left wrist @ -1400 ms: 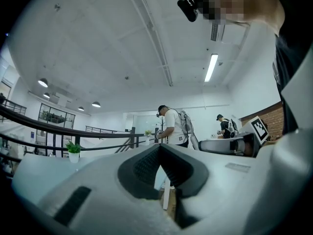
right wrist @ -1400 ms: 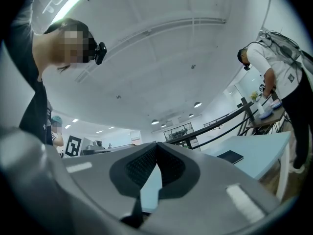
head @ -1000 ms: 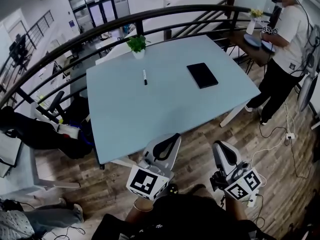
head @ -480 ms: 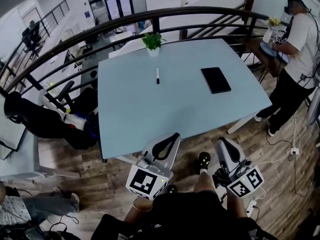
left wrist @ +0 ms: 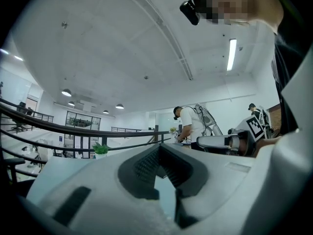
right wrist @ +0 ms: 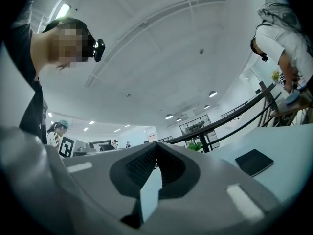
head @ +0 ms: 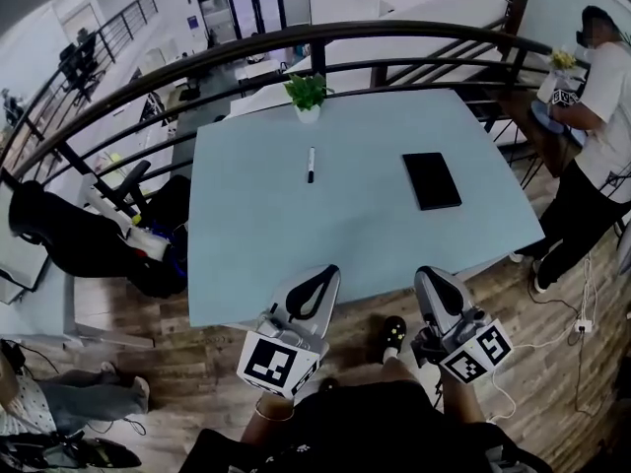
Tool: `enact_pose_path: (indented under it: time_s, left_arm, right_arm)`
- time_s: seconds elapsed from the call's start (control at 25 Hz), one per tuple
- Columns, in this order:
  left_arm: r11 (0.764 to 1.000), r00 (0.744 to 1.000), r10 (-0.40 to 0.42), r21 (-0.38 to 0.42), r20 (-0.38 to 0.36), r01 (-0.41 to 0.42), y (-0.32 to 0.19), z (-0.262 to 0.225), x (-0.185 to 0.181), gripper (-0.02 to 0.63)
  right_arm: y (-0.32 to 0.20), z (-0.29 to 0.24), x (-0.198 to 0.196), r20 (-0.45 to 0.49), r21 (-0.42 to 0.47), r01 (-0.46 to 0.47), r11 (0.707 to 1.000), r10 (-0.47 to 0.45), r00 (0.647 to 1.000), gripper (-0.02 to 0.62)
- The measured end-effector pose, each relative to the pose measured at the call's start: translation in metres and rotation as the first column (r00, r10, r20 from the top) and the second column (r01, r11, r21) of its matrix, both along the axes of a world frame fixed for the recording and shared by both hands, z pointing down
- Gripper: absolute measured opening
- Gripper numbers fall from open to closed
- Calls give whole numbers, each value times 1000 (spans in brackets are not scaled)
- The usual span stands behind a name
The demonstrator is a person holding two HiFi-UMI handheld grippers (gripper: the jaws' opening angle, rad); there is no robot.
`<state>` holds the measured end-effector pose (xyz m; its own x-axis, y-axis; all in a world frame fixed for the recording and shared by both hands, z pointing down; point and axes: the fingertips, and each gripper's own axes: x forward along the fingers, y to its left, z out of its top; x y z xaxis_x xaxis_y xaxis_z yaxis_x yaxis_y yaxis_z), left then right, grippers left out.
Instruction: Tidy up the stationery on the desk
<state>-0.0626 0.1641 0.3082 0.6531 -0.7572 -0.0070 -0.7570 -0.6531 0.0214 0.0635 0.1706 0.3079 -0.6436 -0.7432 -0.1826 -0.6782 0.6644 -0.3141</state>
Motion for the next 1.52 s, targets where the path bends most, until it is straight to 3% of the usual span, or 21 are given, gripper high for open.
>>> enact_pose_path:
  time_s: [0.4,0.64,0.84,1.52]
  left_arm:
    - [1000,1000,-13,5,-7,13,-50,-5,40,-12]
    - [1000,999,-23,5,29,23,-78,-6,62,-12]
    - [1000,1000,-5,24,2,5,-100,-13,82,-12]
    - [1000,1000,-9,27,16,9,-182,-9,167,-11]
  right_arm:
    - [-57,0,42,12,-8,6,1000,-6,1000,-8]
    - [-89,-3,60,17,-4,32,999,-32,999,-8]
    - [-116,-6,79,22,-2,44,999,-44,999,-8]
    - [-204,-8,167,-4,15,41,999,-41,999,-8]
